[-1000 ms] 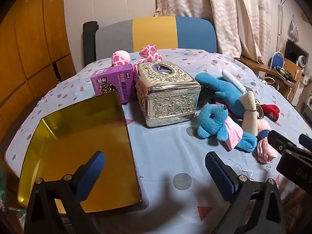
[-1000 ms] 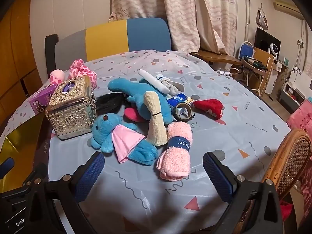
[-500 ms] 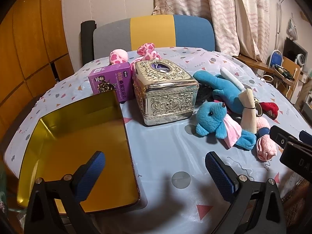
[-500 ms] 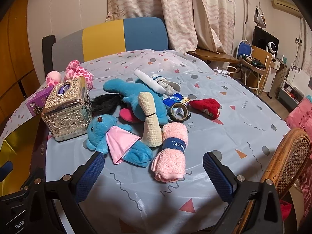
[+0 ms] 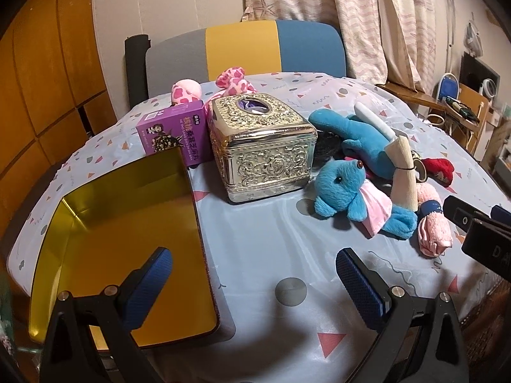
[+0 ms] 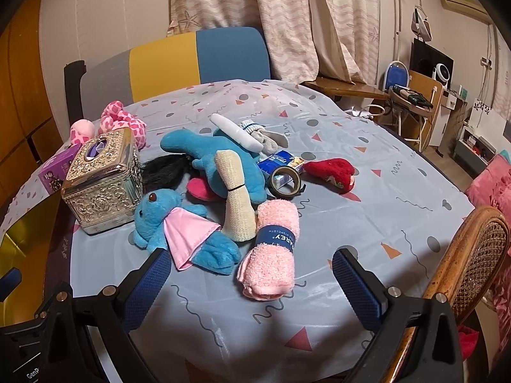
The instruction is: Organize soft objects
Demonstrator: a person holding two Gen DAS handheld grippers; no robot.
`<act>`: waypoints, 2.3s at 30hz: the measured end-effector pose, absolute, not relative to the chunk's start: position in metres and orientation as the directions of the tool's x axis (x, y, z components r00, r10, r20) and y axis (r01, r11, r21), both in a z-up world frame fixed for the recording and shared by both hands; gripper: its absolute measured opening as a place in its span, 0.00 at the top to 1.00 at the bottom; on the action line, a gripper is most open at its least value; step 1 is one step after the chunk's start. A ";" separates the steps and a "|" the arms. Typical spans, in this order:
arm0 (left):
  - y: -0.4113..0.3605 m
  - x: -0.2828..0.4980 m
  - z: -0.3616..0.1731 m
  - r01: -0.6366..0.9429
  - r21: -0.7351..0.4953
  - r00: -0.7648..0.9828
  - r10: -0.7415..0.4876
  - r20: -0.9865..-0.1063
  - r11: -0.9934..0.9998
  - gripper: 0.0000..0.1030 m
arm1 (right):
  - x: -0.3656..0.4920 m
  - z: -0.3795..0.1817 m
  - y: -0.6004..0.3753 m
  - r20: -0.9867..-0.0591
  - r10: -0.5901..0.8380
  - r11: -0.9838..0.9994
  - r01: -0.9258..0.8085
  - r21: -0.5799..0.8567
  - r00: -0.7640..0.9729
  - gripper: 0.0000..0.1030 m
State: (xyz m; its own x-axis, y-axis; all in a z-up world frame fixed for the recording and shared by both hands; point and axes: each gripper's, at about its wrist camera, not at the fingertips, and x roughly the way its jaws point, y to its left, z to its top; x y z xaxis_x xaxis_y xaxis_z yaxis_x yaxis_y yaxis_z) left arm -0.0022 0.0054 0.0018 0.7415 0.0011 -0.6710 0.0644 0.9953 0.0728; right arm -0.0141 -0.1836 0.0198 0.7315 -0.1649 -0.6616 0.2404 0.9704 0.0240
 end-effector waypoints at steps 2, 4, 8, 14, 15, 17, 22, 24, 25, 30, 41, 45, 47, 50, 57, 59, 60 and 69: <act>0.004 -0.002 0.002 0.067 0.077 0.741 0.002 -0.671 0.995 0.00 | -0.014 0.019 -0.185 -0.662 -0.165 0.970 0.243 0.026 0.731 0.00; 0.003 -0.001 0.002 0.069 0.079 0.741 0.001 -0.671 0.994 0.00 | -0.014 0.019 -0.187 -0.662 -0.167 0.969 0.246 0.027 0.731 0.00; 0.001 0.001 0.002 0.078 0.081 0.739 -0.003 -0.674 0.994 0.00 | -0.013 0.021 -0.190 -0.658 -0.173 0.967 0.254 0.030 0.733 0.00; -0.005 0.004 0.003 0.101 0.078 0.731 -0.021 -0.682 0.992 0.00 | -0.012 0.026 -0.200 -0.651 -0.184 0.962 0.271 0.035 0.736 0.00; -0.006 0.005 0.003 0.105 0.076 0.730 -0.025 -0.683 0.992 0.00 | -0.012 0.027 -0.203 -0.648 -0.187 0.960 0.276 0.037 0.738 0.00; -0.007 0.006 0.002 0.114 0.070 0.725 -0.035 -0.688 0.991 0.00 | -0.011 0.029 -0.208 -0.645 -0.192 0.958 0.283 0.039 0.740 0.00; -0.013 0.009 0.001 0.140 0.064 0.711 -0.055 -0.701 0.988 0.00 | -0.008 0.035 -0.223 -0.653 -0.171 0.953 0.293 0.082 0.738 0.00; -0.016 0.010 0.001 0.151 0.069 0.710 -0.060 -0.702 0.986 0.00 | -0.008 0.039 -0.228 -0.645 -0.175 0.951 0.296 0.083 0.744 0.00; -0.018 0.010 0.001 0.158 0.068 0.708 -0.065 -0.703 0.985 0.00 | -0.009 0.042 -0.232 -0.640 -0.177 0.949 0.301 0.089 0.748 0.00; -0.023 0.012 0.000 0.176 0.068 0.700 -0.077 -0.710 0.982 0.00 | -0.008 0.044 -0.245 -0.644 -0.156 0.938 0.316 0.140 0.749 0.00; -0.025 0.034 -0.005 0.262 -0.156 0.589 -0.285 -0.756 0.952 0.00 | -0.008 0.039 -0.270 -0.619 0.013 0.895 0.267 0.357 0.785 0.00; -0.028 0.055 -0.012 0.229 -0.251 0.505 -0.336 -0.795 0.940 0.00 | -0.009 0.037 -0.274 -0.605 0.059 0.877 0.249 0.412 0.794 0.00; -0.030 0.061 -0.013 0.214 -0.272 0.508 -0.345 -0.789 0.938 0.00 | -0.009 0.036 -0.274 -0.604 0.076 0.873 0.239 0.424 0.793 0.00; -0.032 0.074 -0.016 0.186 -0.308 0.504 -0.360 -0.785 0.933 0.00 | -0.008 0.035 -0.272 -0.600 0.091 0.876 0.223 0.428 0.795 0.00; -0.052 0.110 -0.038 0.116 -0.426 0.387 -0.436 -0.813 0.897 0.00 | -0.007 0.034 -0.272 -0.594 0.122 0.875 0.197 0.443 0.795 0.00; -0.057 0.118 -0.041 0.077 -0.459 0.380 -0.452 -0.807 0.885 0.00 | -0.006 0.034 -0.271 -0.592 0.135 0.874 0.186 0.449 0.795 0.00; -0.058 0.120 -0.041 0.056 -0.466 0.390 -0.449 -0.804 0.883 0.00 | -0.007 0.034 -0.271 -0.591 0.139 0.873 0.183 0.452 0.795 0.00; -0.067 0.139 -0.050 -0.120 -0.451 0.468 -0.351 -0.811 0.884 0.44 | -0.005 0.033 -0.271 -0.588 0.169 0.867 0.165 0.470 0.791 0.00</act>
